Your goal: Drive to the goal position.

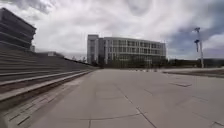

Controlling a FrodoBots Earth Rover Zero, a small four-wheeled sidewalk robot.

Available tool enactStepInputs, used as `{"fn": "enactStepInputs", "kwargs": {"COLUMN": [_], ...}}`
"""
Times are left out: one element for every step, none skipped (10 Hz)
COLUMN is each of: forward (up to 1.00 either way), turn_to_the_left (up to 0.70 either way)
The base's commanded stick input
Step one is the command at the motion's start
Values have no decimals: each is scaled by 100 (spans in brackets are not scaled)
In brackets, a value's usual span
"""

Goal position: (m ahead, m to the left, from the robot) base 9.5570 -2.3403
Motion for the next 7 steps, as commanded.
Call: {"fn": "enactStepInputs", "kwargs": {"forward": [70, 70, 70, 70, 70, 70, 70], "turn_to_the_left": [1, 1, 1, 1, 1, 1, 1]}}
